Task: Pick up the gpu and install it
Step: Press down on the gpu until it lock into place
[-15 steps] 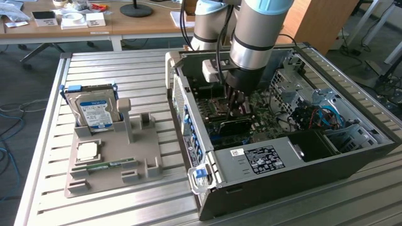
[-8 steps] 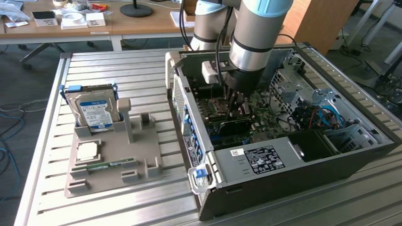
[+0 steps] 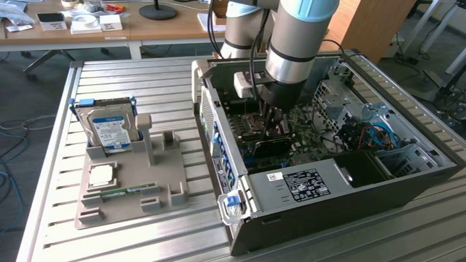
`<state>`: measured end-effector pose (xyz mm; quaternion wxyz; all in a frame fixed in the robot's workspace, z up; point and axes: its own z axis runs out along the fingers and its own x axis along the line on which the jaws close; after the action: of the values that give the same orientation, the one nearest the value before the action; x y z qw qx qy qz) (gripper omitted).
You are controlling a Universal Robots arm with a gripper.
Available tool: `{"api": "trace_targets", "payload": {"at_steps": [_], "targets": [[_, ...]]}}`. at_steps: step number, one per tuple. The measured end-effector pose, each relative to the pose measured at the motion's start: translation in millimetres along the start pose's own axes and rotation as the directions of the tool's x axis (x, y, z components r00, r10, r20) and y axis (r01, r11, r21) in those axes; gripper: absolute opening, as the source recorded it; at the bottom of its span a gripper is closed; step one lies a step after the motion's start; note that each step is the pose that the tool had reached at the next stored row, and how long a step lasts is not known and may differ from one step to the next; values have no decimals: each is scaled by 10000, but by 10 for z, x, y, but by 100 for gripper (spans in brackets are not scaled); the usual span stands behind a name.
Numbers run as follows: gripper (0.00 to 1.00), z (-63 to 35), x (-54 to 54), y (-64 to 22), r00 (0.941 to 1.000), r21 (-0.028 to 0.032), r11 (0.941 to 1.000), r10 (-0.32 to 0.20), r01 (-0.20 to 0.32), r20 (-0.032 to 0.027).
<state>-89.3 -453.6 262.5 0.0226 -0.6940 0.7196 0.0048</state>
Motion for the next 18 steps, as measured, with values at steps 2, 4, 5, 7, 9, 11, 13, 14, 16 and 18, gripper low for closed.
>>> {"api": "trace_targets", "payload": {"at_steps": [2,4,5,7,9,11,13,14,16,18], "targets": [[11,8,1,0,10000,-2,10000,-1,1,-5],[11,8,1,0,10000,-3,10000,-1,1,-4],[11,10,1,0,10000,-1,10000,-1,1,-2],[11,10,0,1,10000,0,10000,1,-1,0],[11,14,2,4,10000,0,10000,0,0,-1],[11,14,2,4,10000,-2,10000,-1,1,-2],[11,15,2,5,10000,0,10000,0,0,0],[11,17,2,6,10000,0,10000,0,0,0],[11,19,2,8,10000,-1,10000,-1,1,-2],[11,20,2,8,10000,-1,10000,-1,1,-1]]}}
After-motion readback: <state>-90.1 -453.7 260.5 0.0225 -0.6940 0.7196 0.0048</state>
